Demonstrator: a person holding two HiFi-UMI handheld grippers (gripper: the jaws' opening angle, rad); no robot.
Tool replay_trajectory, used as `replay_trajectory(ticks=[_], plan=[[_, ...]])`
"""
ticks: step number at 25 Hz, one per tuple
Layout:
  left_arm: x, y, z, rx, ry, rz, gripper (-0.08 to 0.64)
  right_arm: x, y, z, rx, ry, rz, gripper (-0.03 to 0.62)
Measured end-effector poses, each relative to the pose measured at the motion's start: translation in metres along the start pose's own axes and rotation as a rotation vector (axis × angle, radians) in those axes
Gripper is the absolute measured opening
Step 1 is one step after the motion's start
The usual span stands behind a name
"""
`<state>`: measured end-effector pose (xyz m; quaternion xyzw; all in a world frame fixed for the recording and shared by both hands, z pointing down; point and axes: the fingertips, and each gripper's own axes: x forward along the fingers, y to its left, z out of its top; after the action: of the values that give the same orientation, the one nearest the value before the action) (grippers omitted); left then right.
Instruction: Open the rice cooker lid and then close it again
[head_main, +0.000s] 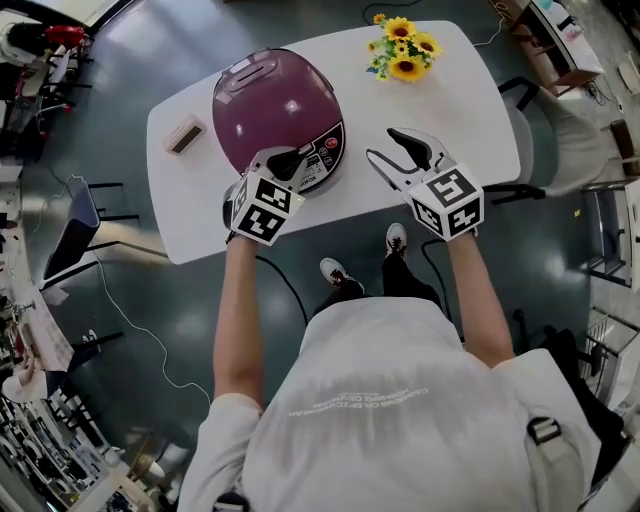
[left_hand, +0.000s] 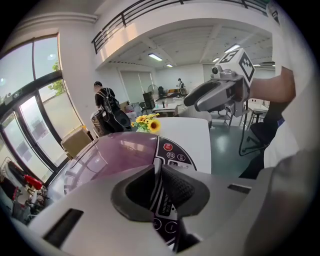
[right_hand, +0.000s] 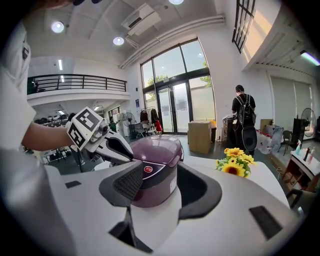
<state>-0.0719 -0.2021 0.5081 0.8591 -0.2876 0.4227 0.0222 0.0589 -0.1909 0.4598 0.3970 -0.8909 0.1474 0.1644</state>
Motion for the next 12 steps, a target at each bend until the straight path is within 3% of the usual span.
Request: replay_trajectory(ticks=[12], plan=[[0.0007, 0.0004, -0.0008, -0.02, 0.042, 0.055, 0.055, 0.0011, 0.0029, -0.0004, 0.007, 0.002, 0.017, 0.23]])
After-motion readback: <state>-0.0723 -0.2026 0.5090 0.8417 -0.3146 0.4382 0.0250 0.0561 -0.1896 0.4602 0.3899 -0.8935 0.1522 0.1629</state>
